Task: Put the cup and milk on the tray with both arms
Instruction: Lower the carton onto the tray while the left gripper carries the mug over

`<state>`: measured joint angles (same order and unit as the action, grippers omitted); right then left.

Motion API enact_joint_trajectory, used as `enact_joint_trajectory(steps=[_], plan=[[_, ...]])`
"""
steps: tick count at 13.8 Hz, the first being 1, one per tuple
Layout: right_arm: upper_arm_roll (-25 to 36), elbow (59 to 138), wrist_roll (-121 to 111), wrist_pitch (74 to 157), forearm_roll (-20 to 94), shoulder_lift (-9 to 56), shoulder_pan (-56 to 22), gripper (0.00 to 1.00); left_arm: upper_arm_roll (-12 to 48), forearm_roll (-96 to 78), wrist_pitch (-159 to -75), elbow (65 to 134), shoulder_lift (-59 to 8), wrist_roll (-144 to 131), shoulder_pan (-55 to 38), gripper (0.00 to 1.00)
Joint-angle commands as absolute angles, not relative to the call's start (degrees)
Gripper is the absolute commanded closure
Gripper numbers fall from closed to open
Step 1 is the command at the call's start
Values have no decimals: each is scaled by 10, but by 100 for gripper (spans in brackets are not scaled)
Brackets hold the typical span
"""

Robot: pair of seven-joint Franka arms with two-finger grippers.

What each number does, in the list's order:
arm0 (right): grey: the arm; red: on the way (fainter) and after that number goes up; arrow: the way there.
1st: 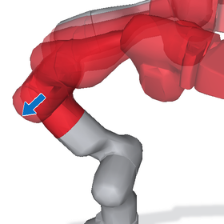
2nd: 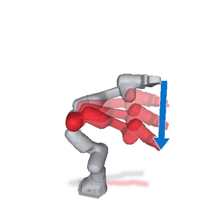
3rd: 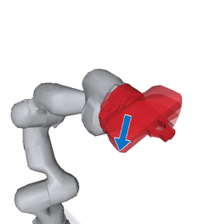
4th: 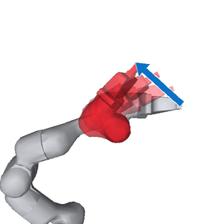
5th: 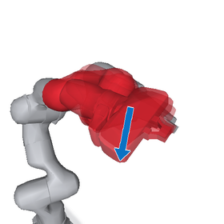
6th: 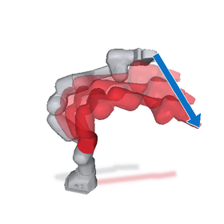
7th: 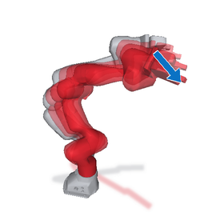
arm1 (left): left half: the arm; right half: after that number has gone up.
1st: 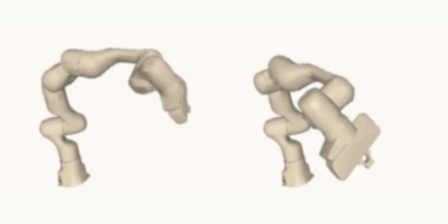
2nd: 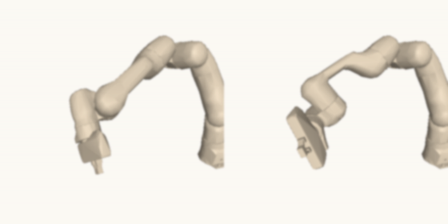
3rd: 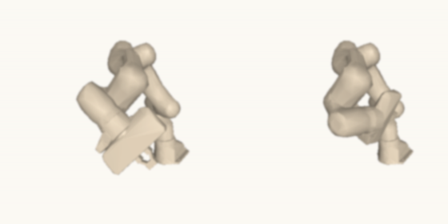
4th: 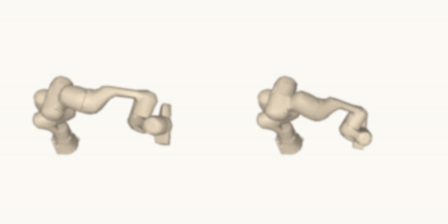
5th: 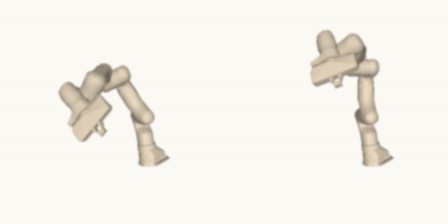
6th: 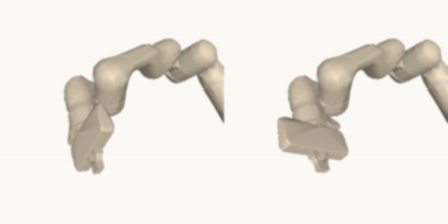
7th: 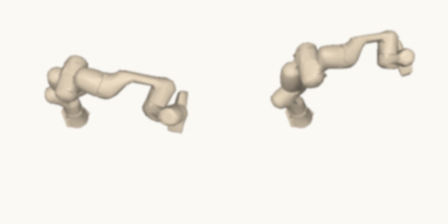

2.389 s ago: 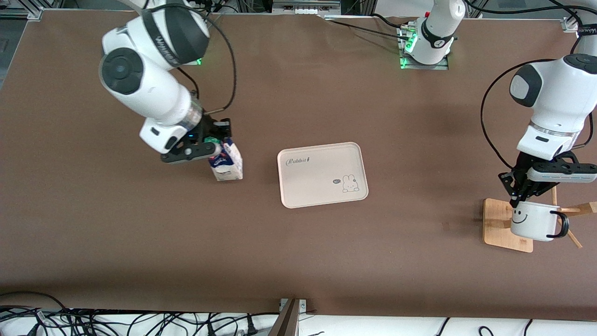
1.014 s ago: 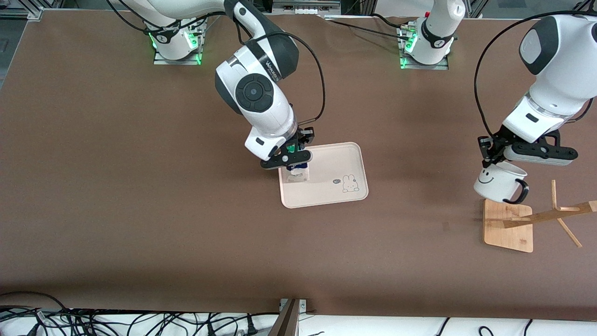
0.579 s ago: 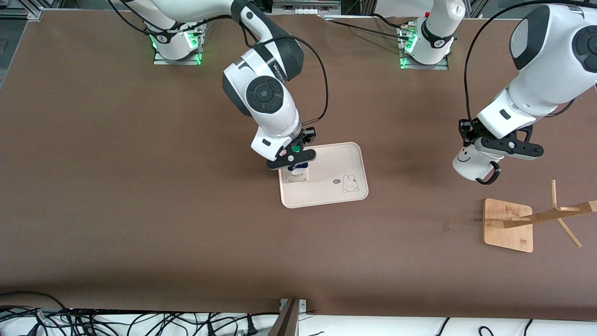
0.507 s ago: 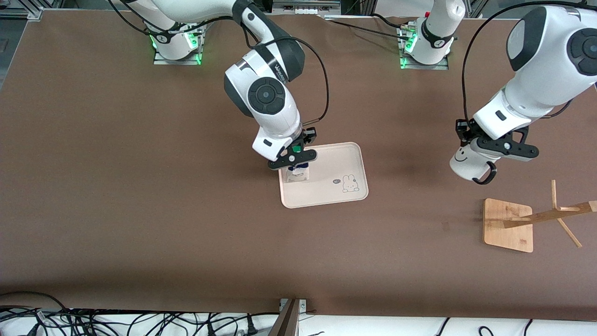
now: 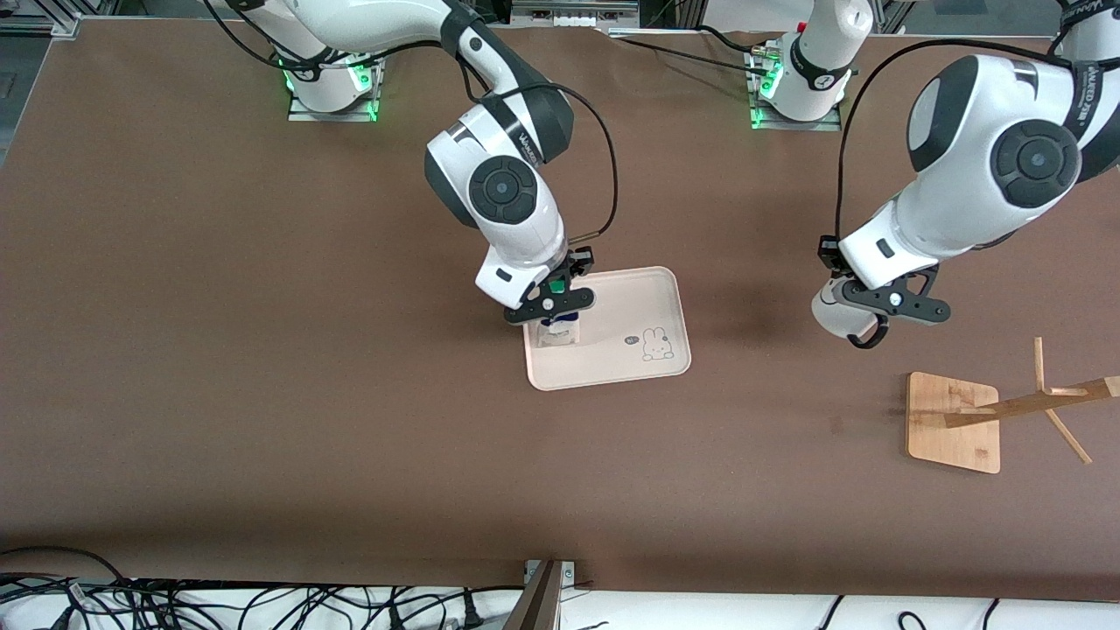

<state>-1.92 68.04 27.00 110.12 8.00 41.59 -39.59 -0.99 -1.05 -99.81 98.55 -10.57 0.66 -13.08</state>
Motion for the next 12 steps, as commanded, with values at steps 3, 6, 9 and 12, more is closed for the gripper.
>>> enact_joint_trajectory(steps=[3, 6, 9, 12], plan=[[-15, 664, 286, 1126, 95, 437, -396, 63, -14, -47, -922, 863, -186, -10, -140, 100], [-15, 671, 287, 1127, 96, 438, -396, 50, -14, -47, -918, 858, -195, -19, -141, 100], [-14, 674, 289, 1135, 92, 438, -400, 0, -13, -52, -919, 858, -204, -36, -142, 100], [-9, 674, 291, 1135, 95, 435, -400, 0, -13, -60, -919, 857, -209, -77, -169, 100]])
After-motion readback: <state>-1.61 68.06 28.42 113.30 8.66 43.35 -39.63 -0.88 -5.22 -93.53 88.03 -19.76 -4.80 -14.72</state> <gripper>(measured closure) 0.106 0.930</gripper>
